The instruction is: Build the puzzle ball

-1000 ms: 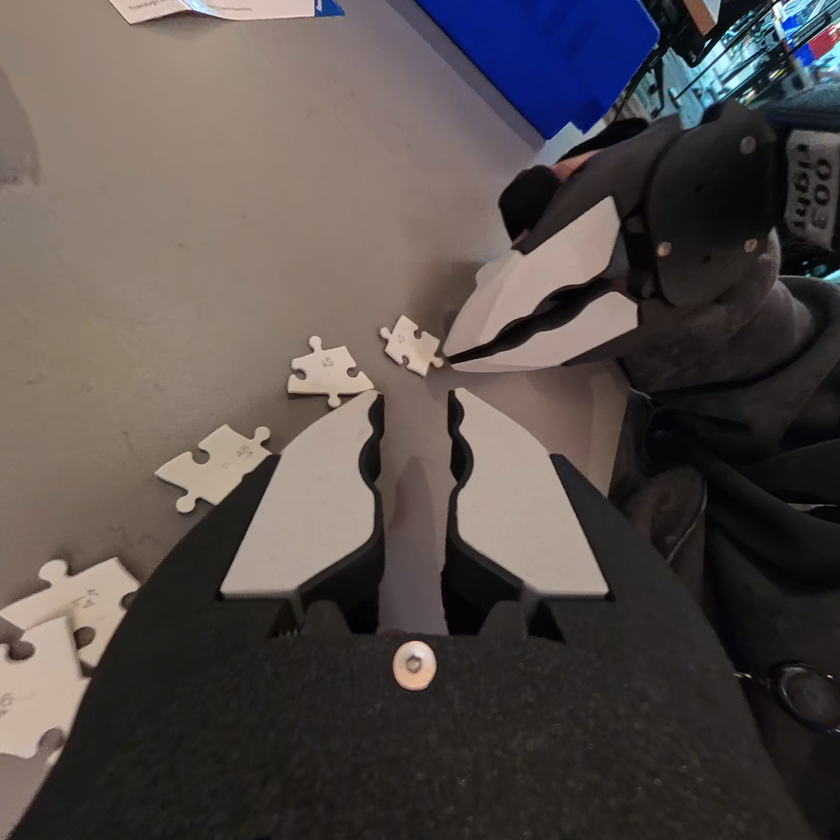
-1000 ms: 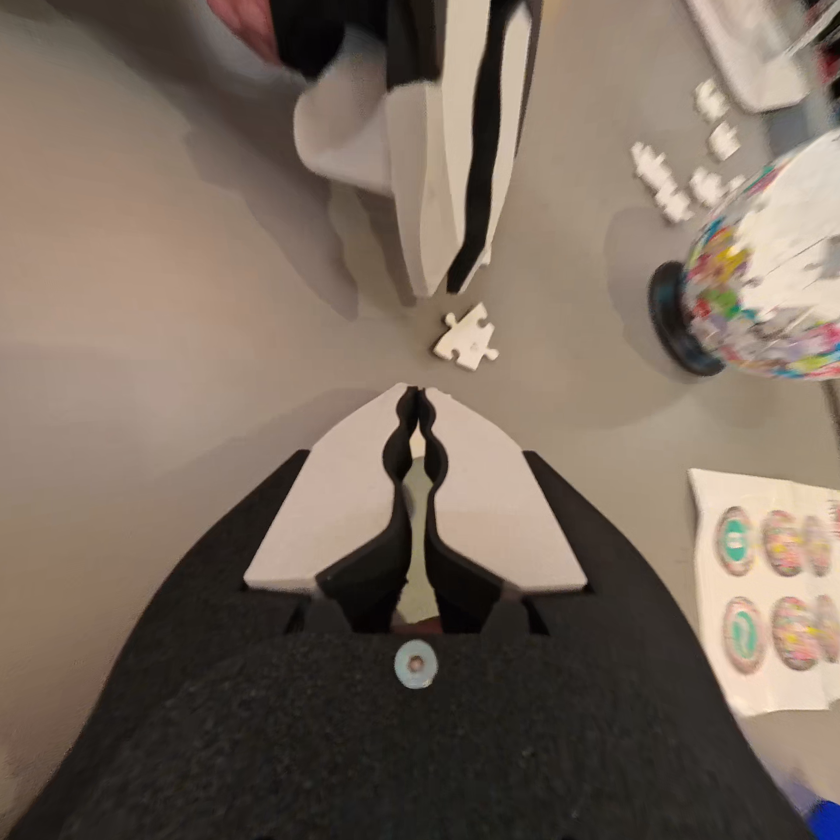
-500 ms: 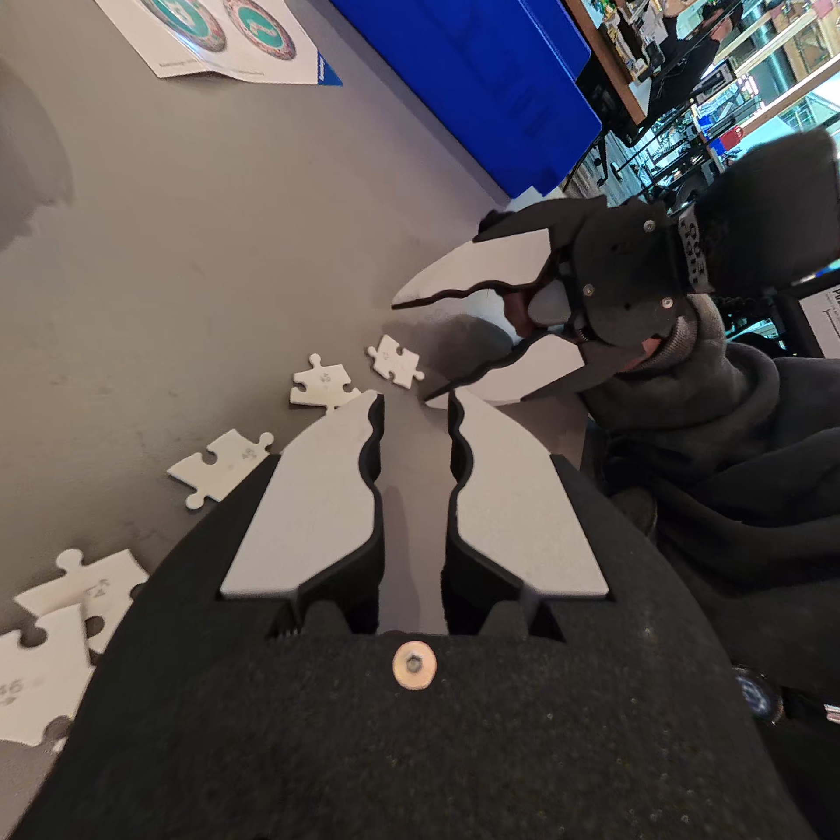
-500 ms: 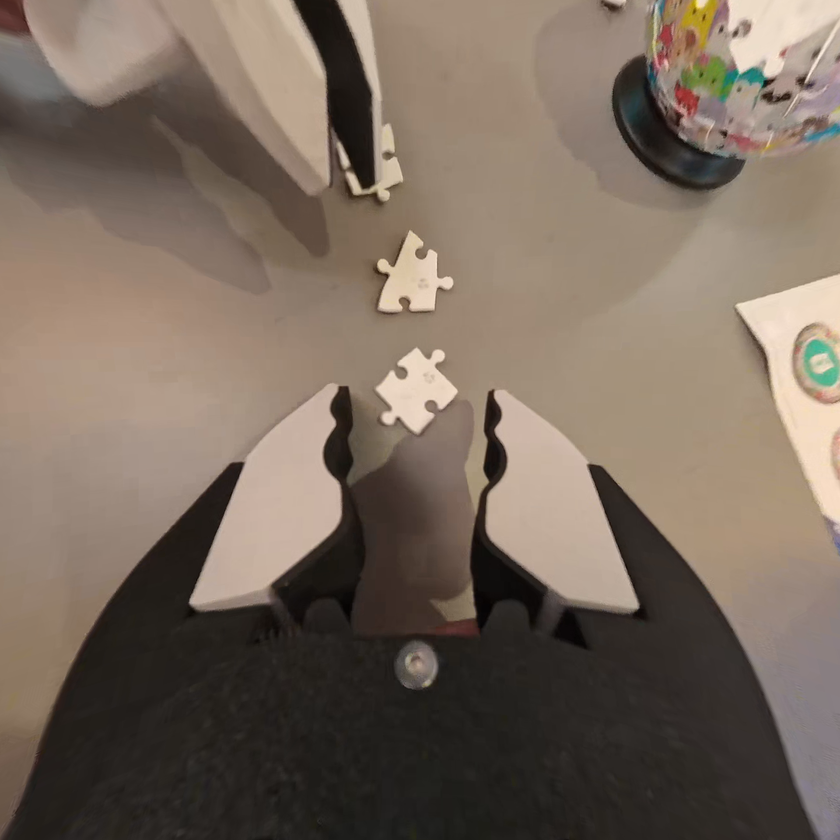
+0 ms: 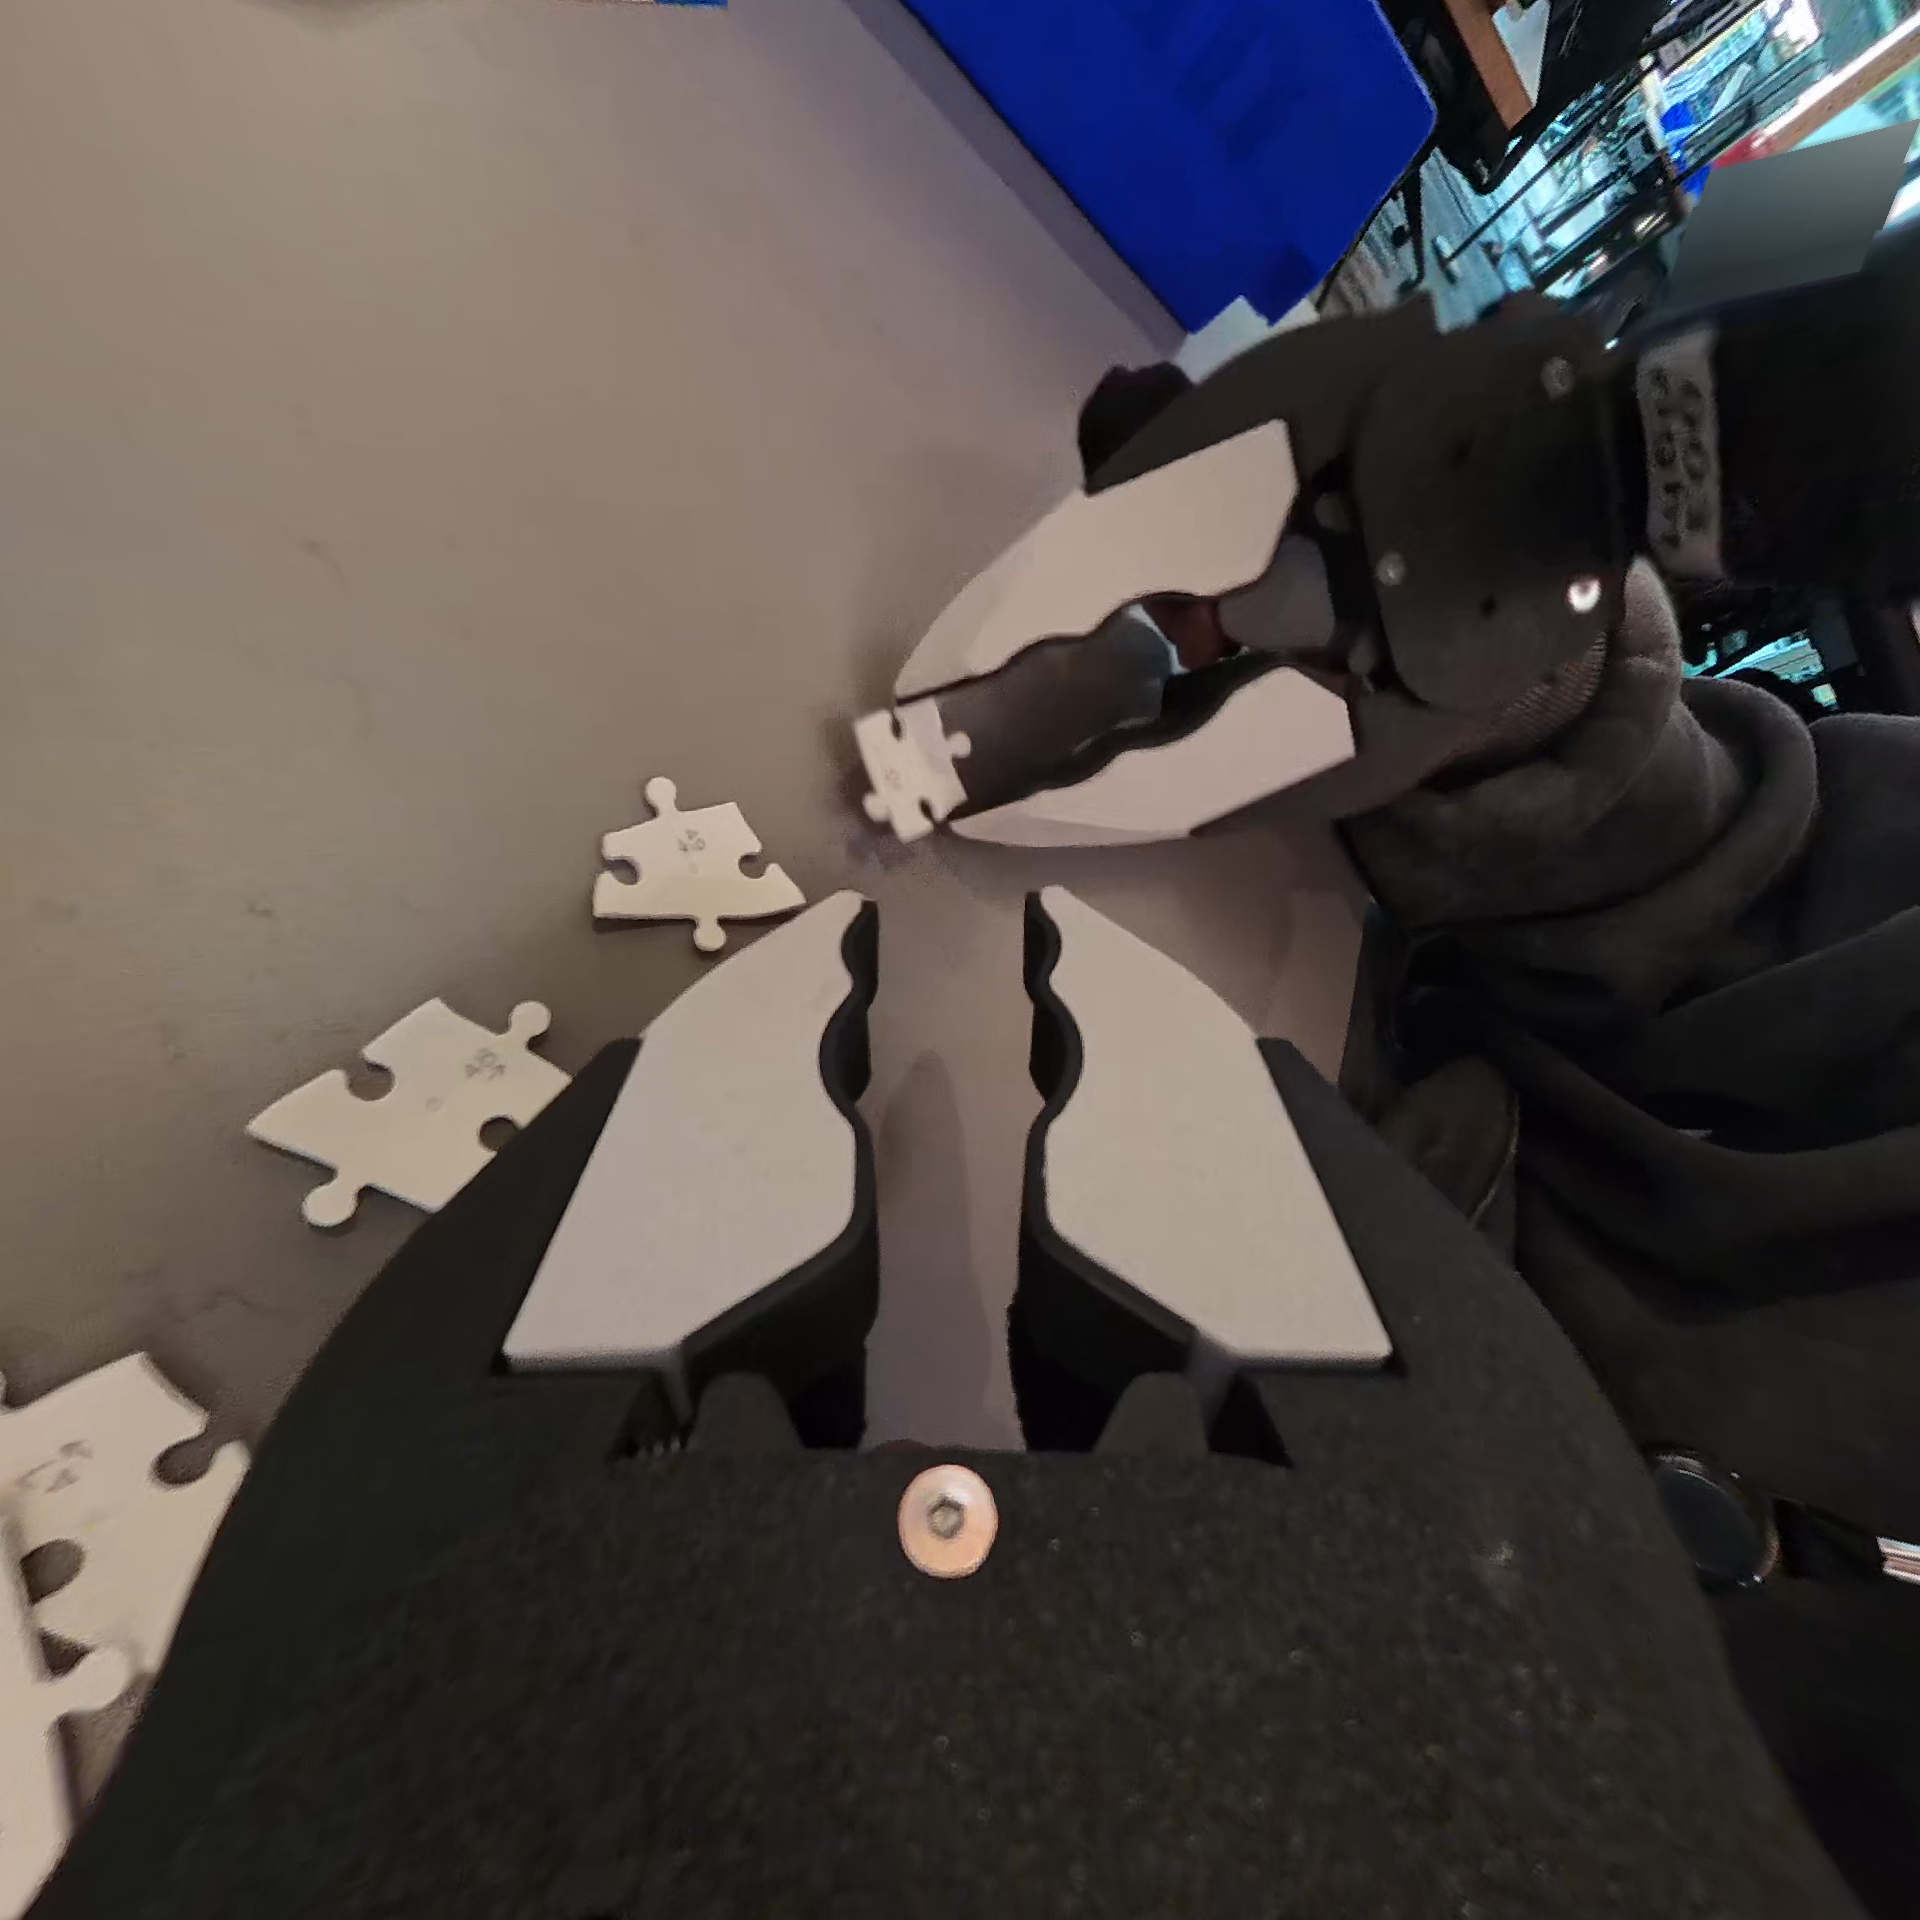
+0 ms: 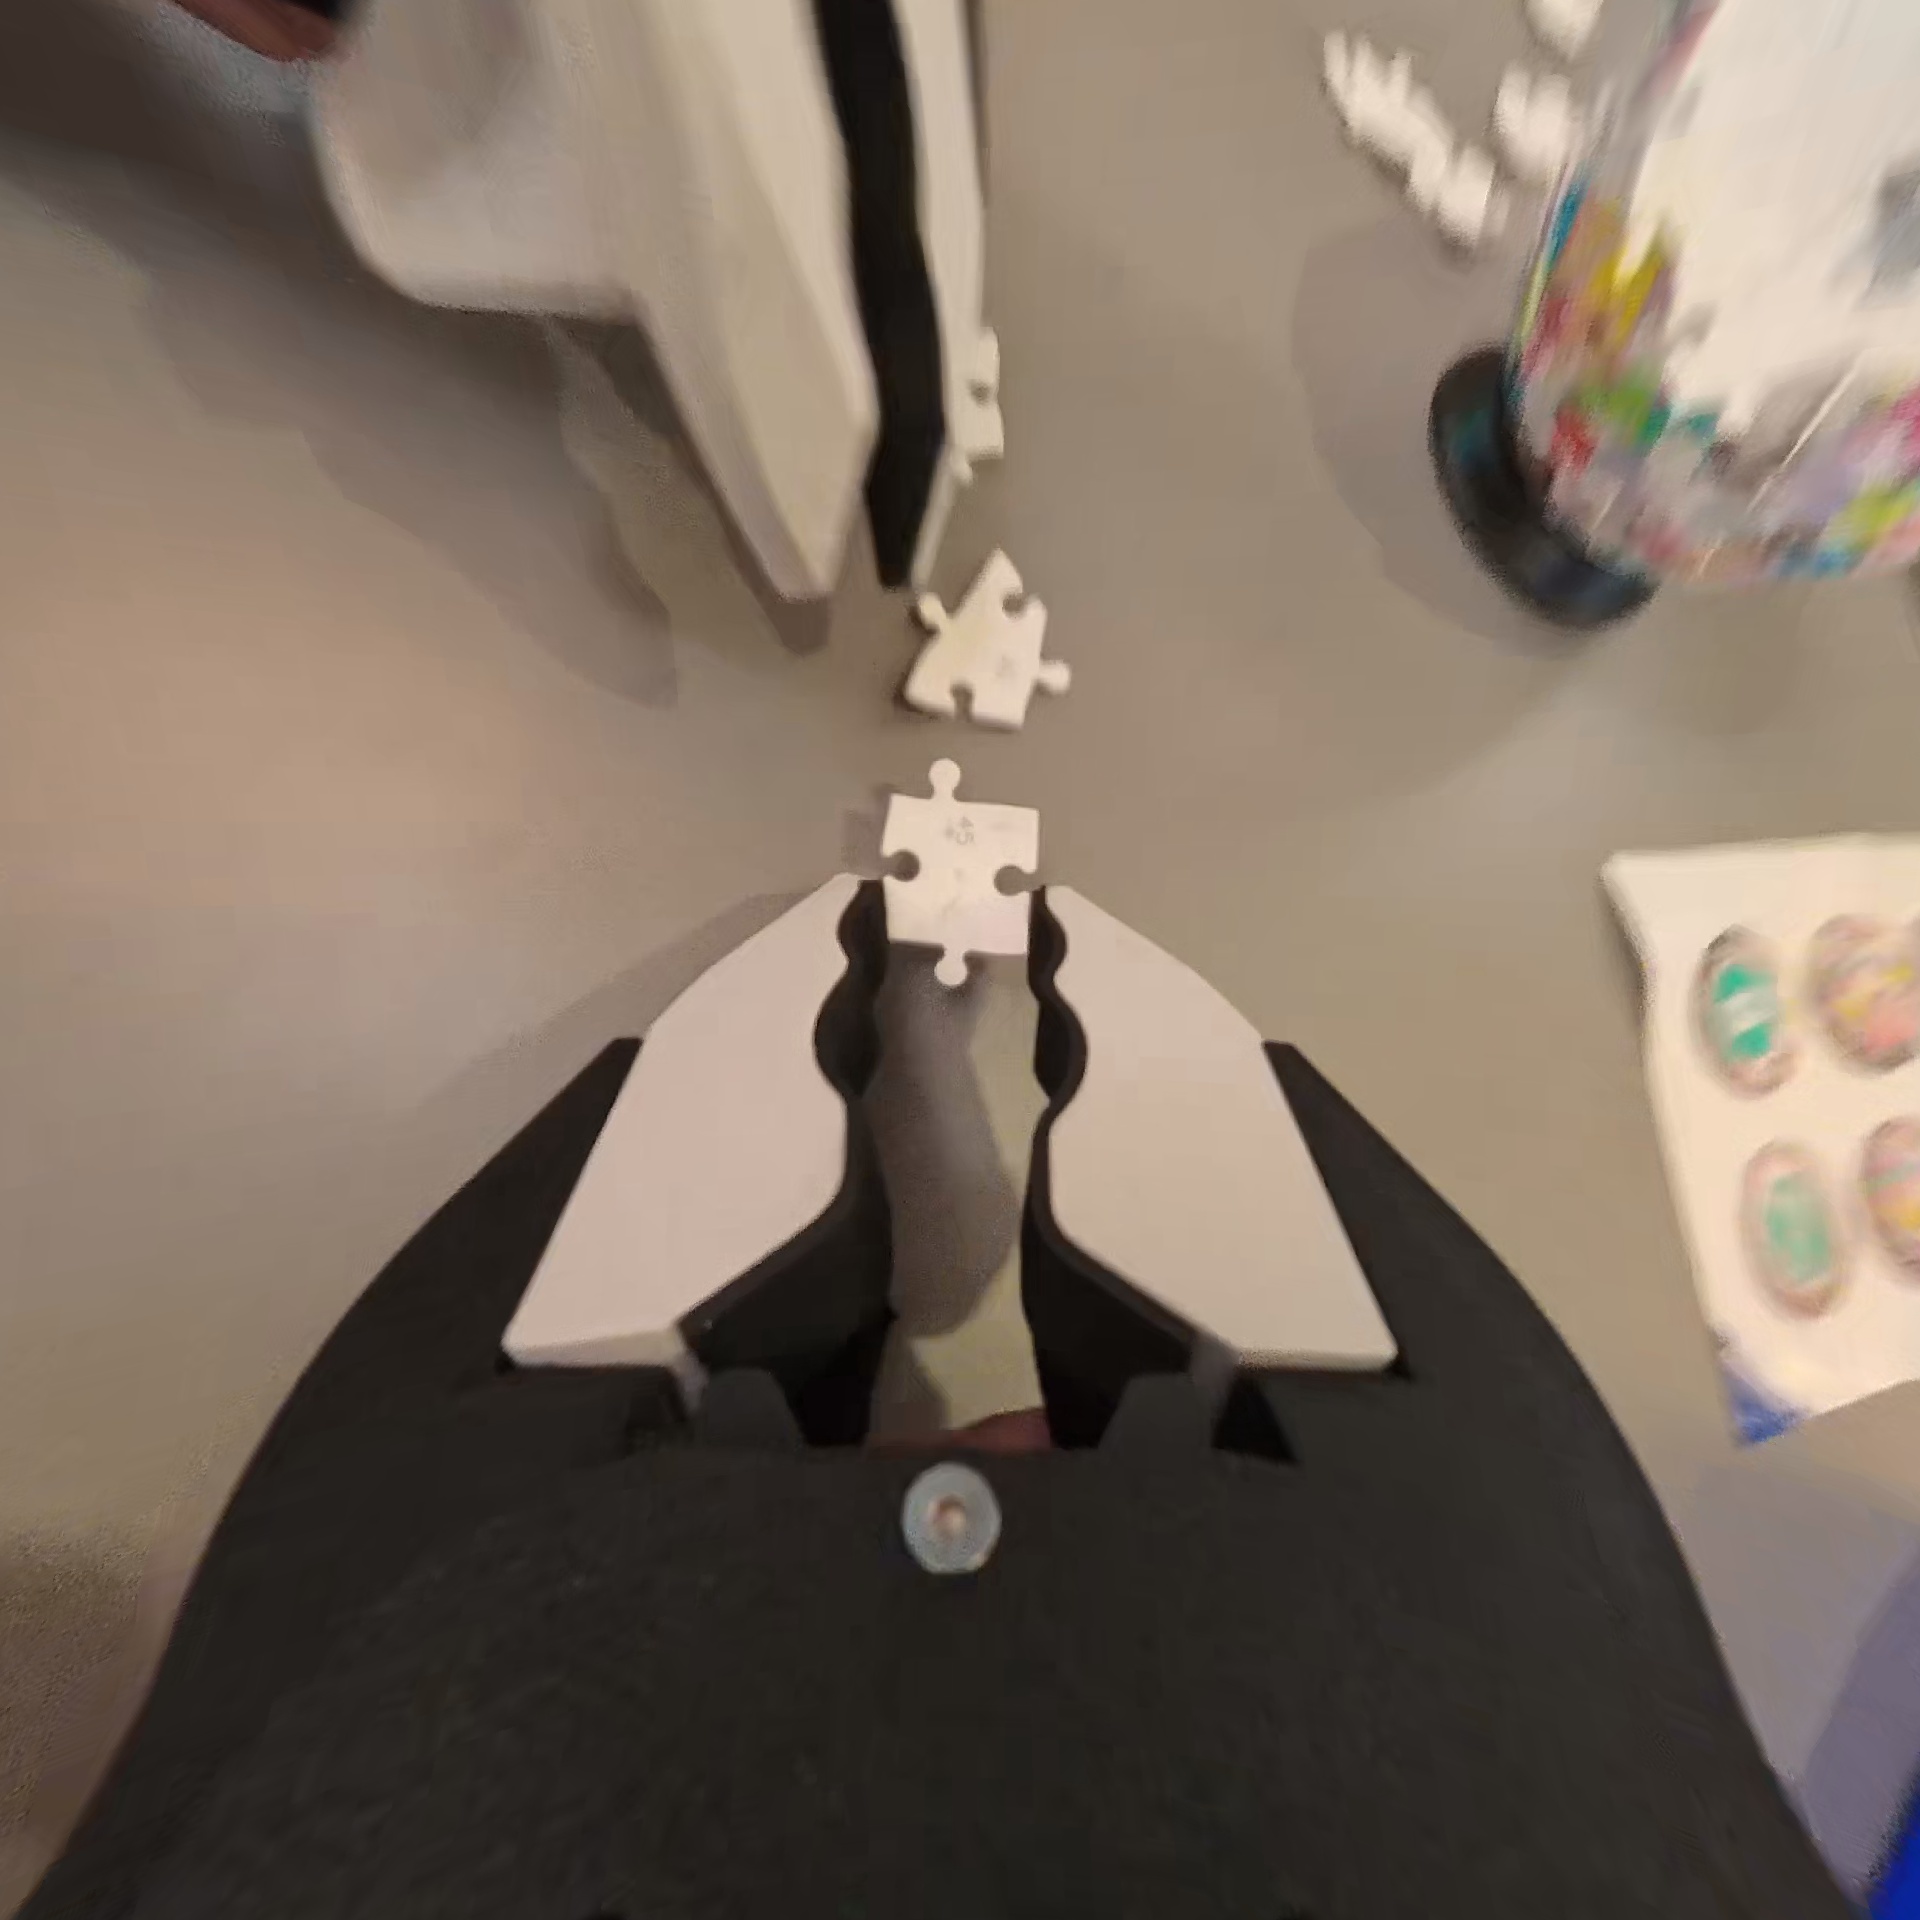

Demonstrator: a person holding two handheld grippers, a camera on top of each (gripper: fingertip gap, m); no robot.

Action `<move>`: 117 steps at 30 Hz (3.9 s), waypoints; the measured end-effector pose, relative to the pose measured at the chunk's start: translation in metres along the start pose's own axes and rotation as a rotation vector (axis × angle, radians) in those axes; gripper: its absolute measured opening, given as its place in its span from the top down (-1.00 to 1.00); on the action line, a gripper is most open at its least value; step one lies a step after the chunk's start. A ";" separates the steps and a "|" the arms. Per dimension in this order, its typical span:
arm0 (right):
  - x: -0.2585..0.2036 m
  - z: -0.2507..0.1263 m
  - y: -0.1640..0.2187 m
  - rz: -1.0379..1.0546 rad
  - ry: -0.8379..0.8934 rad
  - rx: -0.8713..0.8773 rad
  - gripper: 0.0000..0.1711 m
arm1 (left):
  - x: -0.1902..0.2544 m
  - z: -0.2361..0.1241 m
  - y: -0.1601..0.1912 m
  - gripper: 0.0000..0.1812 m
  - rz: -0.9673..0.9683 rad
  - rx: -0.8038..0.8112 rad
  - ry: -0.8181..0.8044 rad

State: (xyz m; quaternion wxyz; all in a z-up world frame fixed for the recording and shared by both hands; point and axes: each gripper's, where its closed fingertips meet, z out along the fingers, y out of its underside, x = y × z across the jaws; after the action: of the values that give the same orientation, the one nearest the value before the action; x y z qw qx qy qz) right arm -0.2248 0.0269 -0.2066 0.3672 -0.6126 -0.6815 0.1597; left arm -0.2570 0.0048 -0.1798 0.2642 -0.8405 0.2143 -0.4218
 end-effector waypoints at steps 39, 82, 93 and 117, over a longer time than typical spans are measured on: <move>0.010 -0.056 -0.086 0.678 -0.381 0.669 0.93 | 0.035 -0.031 -0.041 0.98 -0.015 0.281 0.247; 0.010 -0.051 -0.073 0.611 -0.355 0.581 0.97 | 0.041 -0.013 -0.019 0.98 0.087 0.124 0.231; 0.007 -0.051 -0.070 0.572 -0.368 0.563 0.98 | 0.047 -0.010 -0.019 0.91 0.069 0.122 0.271; 0.012 -0.050 -0.078 -0.034 -0.222 0.201 0.86 | 0.030 -0.012 -0.025 0.98 0.298 0.138 -0.111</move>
State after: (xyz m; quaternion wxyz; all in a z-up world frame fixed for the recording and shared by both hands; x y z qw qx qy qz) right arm -0.2456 0.0117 -0.1170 0.3515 -0.5397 -0.7088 0.2877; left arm -0.2467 0.0040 -0.1404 0.3922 -0.8012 0.2922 -0.3447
